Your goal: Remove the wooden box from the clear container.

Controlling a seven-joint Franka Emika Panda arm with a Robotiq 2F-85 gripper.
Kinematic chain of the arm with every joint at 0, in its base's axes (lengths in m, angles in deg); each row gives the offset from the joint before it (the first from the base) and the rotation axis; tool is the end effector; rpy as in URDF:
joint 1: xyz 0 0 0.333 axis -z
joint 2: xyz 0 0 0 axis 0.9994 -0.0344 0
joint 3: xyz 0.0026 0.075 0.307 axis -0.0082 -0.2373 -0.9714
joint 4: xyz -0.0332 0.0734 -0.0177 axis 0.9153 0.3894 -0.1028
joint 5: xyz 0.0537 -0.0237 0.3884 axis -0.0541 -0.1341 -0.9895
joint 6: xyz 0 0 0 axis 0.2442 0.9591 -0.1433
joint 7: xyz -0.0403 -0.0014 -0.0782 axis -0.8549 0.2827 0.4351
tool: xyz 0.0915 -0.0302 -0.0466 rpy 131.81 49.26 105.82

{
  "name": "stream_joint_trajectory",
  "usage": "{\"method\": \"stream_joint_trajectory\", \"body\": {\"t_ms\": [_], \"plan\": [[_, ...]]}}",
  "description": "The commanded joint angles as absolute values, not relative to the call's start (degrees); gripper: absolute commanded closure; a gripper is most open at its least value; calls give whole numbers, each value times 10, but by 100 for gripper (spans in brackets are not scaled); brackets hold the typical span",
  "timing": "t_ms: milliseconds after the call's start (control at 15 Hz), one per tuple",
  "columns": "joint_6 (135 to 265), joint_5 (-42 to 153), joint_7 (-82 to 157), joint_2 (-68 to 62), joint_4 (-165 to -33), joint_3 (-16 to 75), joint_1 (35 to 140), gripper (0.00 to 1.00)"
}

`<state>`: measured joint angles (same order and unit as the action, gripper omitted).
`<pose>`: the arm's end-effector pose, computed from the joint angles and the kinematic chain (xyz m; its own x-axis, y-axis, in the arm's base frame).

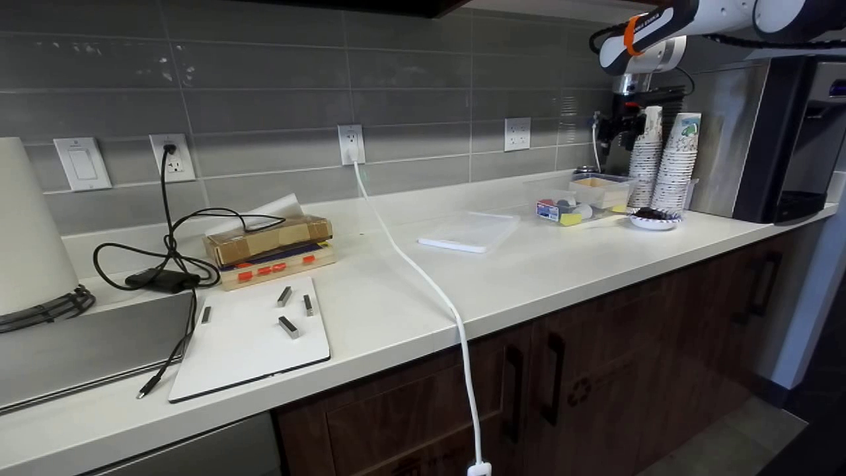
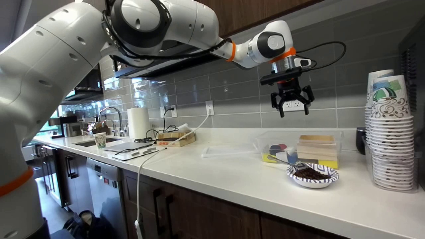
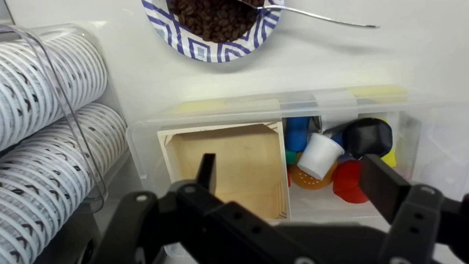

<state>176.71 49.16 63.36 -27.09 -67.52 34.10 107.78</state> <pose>0.6938 -0.3259 0.4336 0.9855 -0.0794 0.1497 -0.0956 -0.9899 0.1047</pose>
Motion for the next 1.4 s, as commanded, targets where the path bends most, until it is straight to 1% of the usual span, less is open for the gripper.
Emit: {"method": "stream_joint_trajectory", "body": {"t_ms": [0,267,600,1000,1067,1333], "plan": [[1709,507,668,-349,-551,340,1082,0],[1668,513,701,-403,-483,338,1084,0],[1641,529,732,-452,-428,340,1078,0],[1653,527,744,-486,-385,333,1082,0],[1661,537,737,-481,-395,313,1089,0],[1678,520,712,-496,-380,288,1098,0]]}}
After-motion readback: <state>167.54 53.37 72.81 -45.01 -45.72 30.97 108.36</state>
